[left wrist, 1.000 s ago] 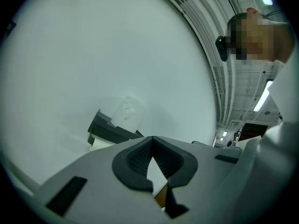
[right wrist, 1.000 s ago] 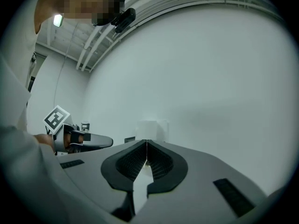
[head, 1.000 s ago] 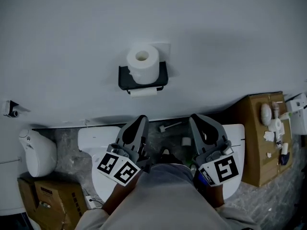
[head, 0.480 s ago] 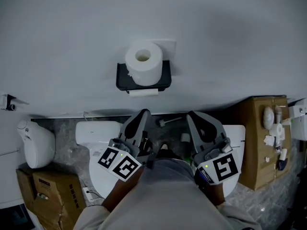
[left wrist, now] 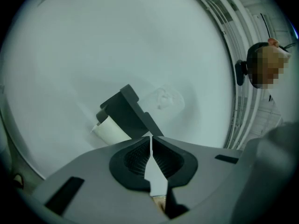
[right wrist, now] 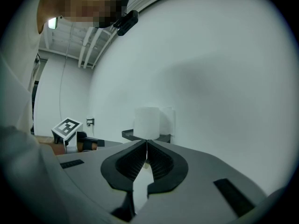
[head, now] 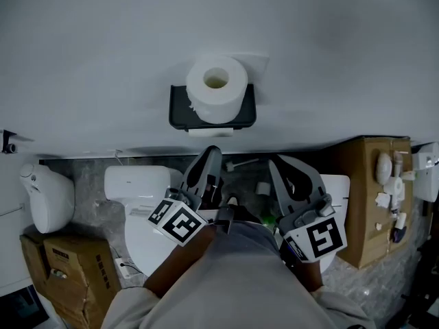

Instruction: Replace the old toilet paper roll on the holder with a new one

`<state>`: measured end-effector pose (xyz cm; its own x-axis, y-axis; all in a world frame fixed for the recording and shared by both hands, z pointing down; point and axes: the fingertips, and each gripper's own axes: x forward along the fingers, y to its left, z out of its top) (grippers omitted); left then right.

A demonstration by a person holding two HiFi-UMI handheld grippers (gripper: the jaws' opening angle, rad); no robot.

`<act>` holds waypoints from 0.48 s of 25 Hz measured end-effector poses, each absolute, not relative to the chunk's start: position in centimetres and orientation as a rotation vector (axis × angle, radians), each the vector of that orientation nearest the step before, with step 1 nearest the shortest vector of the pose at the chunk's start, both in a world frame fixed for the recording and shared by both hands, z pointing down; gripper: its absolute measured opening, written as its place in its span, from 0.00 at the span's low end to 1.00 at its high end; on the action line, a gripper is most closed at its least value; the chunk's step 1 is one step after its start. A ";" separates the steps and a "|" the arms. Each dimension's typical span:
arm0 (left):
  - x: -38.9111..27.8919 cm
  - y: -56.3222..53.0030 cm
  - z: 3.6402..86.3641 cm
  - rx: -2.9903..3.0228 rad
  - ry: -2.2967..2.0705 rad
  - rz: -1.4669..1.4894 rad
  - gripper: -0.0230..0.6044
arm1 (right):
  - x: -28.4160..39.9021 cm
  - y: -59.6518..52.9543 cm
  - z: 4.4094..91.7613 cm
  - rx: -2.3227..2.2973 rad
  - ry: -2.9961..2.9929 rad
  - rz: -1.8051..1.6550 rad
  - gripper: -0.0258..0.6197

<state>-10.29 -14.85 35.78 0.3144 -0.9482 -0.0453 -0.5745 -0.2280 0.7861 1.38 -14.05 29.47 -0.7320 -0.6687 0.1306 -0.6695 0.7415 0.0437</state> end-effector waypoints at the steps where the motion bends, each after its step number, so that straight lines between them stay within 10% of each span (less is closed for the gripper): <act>1: -10.5 -15.1 36.1 1.881 -1.339 -0.735 0.04 | 1.3 -14.1 29.6 1.080 -2.798 0.013 0.07; 12: -11.4 -16.8 38.5 1.626 -1.170 -1.012 0.11 | 1.3 -14.8 30.7 1.106 -2.751 0.043 0.07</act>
<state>-11.43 -16.79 38.49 0.2284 -0.9658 -0.1227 -0.2607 -0.1821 0.9481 1.25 -14.78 30.73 -0.7087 -0.6839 0.1733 -0.6890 0.7237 0.0384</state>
